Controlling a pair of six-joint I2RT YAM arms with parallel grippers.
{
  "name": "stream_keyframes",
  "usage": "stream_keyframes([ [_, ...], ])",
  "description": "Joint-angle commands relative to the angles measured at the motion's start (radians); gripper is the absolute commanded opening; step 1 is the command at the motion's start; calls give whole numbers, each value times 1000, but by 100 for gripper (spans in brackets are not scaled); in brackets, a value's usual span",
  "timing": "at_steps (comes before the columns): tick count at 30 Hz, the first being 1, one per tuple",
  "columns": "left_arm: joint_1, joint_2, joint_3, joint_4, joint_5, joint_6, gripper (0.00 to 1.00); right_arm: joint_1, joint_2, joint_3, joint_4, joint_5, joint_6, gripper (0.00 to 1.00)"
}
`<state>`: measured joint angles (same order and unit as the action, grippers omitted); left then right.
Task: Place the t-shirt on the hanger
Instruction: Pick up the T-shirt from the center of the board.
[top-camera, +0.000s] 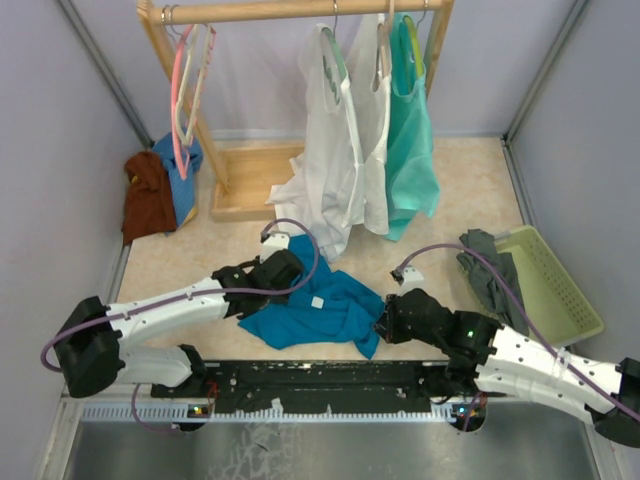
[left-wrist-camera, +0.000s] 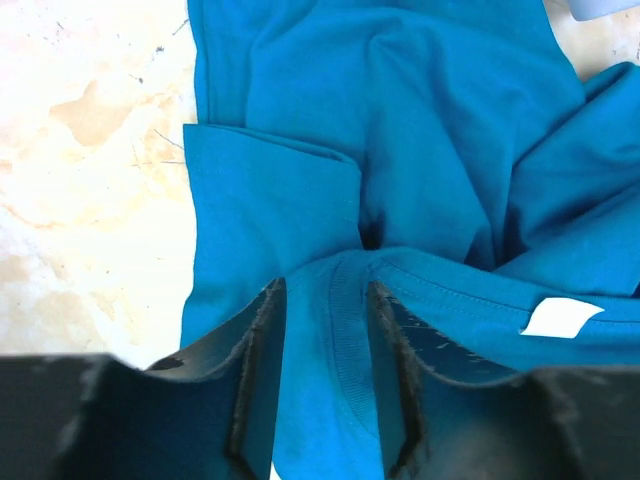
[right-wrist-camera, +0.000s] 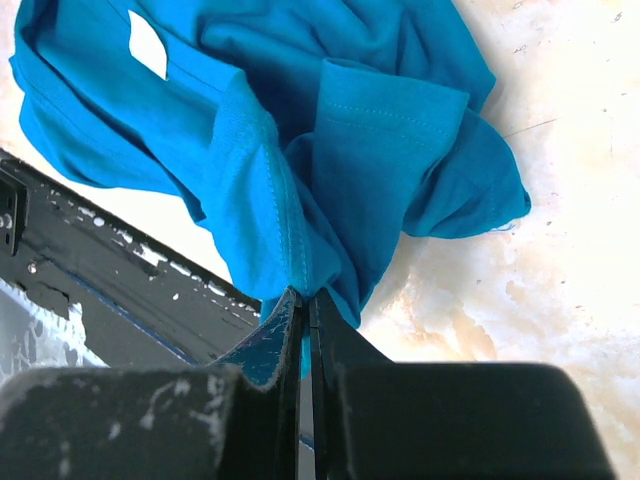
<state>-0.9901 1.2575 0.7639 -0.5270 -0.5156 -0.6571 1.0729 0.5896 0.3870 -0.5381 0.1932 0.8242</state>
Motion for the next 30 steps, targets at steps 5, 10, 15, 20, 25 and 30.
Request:
stream_keyframes([
  [5, 17, 0, -2, 32, 46, 43, 32, 5, -7, 24, 48, 9, 4, 0],
  [10, 18, -3, 4, 20, 100, 45, 45, 5, 3, 28, 52, 8, 0, 0],
  [15, 17, 22, 7, -27, 113, 32, 45, 5, 9, 33, 56, 6, -2, 0],
  [20, 18, 15, 1, -43, 107, 24, 27, 4, 11, 38, 55, 7, -5, 0],
  [25, 18, -8, 38, -88, 76, 20, 2, 5, 11, 48, 46, 10, -8, 0],
  [30, 18, -65, 110, -143, 51, 34, 0, 4, 18, 92, 26, 28, -29, 0],
])
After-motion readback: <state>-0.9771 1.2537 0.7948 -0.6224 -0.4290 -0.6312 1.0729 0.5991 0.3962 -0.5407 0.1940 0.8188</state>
